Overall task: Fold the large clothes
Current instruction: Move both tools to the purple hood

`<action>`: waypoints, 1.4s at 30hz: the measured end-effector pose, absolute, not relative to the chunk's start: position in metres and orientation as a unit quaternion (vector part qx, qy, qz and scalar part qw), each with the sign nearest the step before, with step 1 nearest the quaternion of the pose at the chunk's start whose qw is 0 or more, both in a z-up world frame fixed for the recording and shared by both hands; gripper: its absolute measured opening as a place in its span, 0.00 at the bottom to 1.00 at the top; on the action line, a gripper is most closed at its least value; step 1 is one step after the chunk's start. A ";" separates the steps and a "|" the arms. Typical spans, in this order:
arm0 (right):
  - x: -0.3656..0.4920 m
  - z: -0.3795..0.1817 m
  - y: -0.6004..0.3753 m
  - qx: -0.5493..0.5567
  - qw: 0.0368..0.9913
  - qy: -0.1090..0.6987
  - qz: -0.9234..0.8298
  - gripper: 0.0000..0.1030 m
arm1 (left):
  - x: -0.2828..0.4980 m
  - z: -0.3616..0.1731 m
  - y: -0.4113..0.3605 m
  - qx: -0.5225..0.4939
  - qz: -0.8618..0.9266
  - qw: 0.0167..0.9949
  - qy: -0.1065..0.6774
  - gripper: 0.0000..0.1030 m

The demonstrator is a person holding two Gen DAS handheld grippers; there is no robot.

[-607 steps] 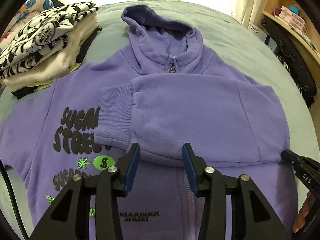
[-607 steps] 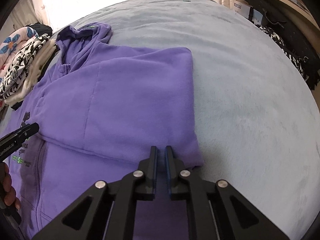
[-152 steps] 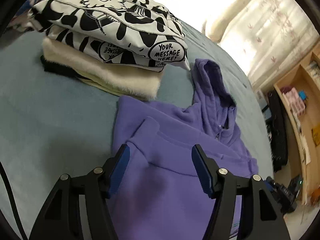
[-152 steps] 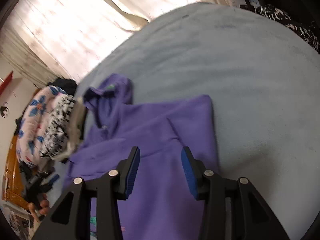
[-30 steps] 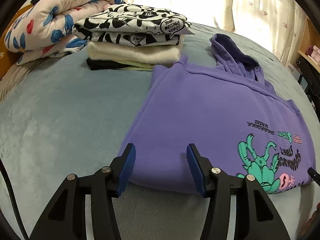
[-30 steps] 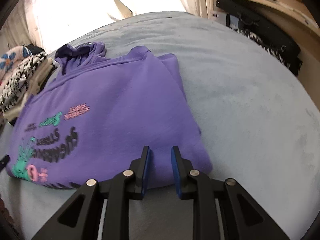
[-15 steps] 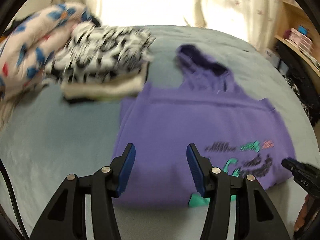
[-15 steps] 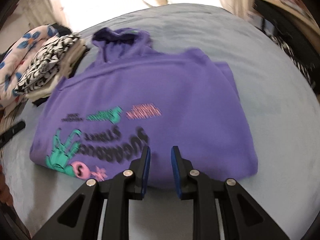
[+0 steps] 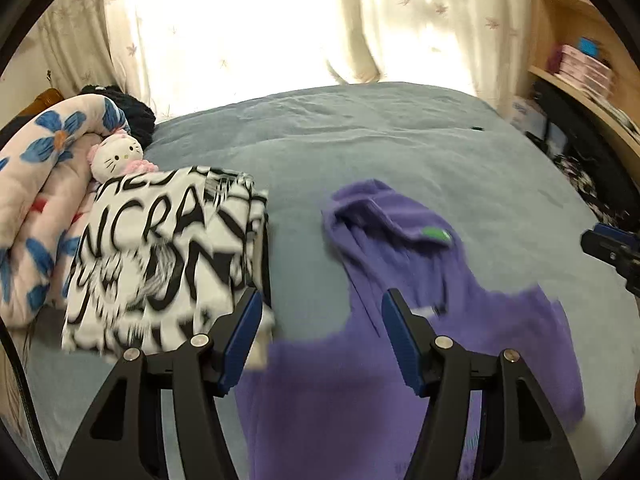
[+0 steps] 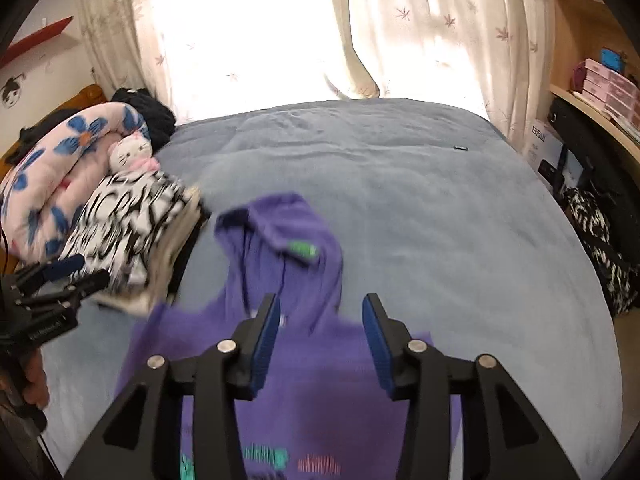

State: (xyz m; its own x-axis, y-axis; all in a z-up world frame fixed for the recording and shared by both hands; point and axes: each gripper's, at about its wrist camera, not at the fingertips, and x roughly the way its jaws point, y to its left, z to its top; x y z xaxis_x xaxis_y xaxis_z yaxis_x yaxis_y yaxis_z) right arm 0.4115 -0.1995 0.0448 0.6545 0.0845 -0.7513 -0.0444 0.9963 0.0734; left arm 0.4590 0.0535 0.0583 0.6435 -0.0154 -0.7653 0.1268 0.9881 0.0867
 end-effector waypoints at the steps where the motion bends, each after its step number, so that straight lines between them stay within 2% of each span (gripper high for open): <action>1: 0.427 0.043 -0.197 0.019 0.908 0.417 0.032 0.42 | 0.482 0.057 0.052 0.066 -0.031 0.902 0.425 0.59; 8: 0.546 -0.008 -0.186 0.047 0.879 0.472 0.036 0.42 | 0.611 0.023 0.048 0.035 -0.001 0.888 0.459 0.59; 14: 0.602 -0.056 -0.188 0.069 0.862 0.500 0.039 0.42 | 0.668 -0.032 0.031 0.036 -0.005 0.869 0.494 0.59; 22: 0.631 -0.114 -0.186 0.088 0.843 0.526 0.070 0.42 | 0.690 -0.110 0.028 0.033 -0.015 0.834 0.551 0.43; 25: 0.635 -0.133 -0.183 0.083 0.832 0.543 0.073 0.42 | 0.683 -0.136 0.037 0.007 -0.047 0.811 0.583 0.43; 29: 0.642 -0.148 -0.177 0.074 0.826 0.554 0.068 0.42 | 0.680 -0.144 0.043 -0.004 -0.070 0.817 0.573 0.44; 32: 0.646 -0.152 -0.174 0.066 0.828 0.552 0.069 0.43 | 0.683 -0.146 0.049 -0.015 -0.061 0.820 0.569 0.58; 34: 0.648 -0.154 -0.171 0.064 0.832 0.548 0.068 0.44 | 0.683 -0.147 0.051 -0.004 -0.036 0.828 0.559 0.82; 35: 0.649 -0.155 -0.171 0.065 0.833 0.545 0.068 0.45 | 0.684 -0.148 0.052 0.003 -0.026 0.833 0.553 0.86; 37: 0.652 -0.156 -0.174 0.066 0.836 0.541 0.064 0.51 | 0.684 -0.153 0.053 0.005 -0.022 0.838 0.546 0.91; 42: 0.656 -0.161 -0.185 0.084 0.839 0.534 0.059 0.53 | 0.681 -0.156 0.058 -0.007 -0.036 0.845 0.534 0.92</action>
State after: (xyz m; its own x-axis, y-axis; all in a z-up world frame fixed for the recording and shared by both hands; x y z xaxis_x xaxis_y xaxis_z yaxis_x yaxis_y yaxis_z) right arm 0.6563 -0.1854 -0.1610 0.4236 0.1891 -0.8859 -0.0090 0.9788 0.2046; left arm 0.6805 0.0580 -0.1556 0.4265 -0.0677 -0.9019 0.0538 0.9973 -0.0495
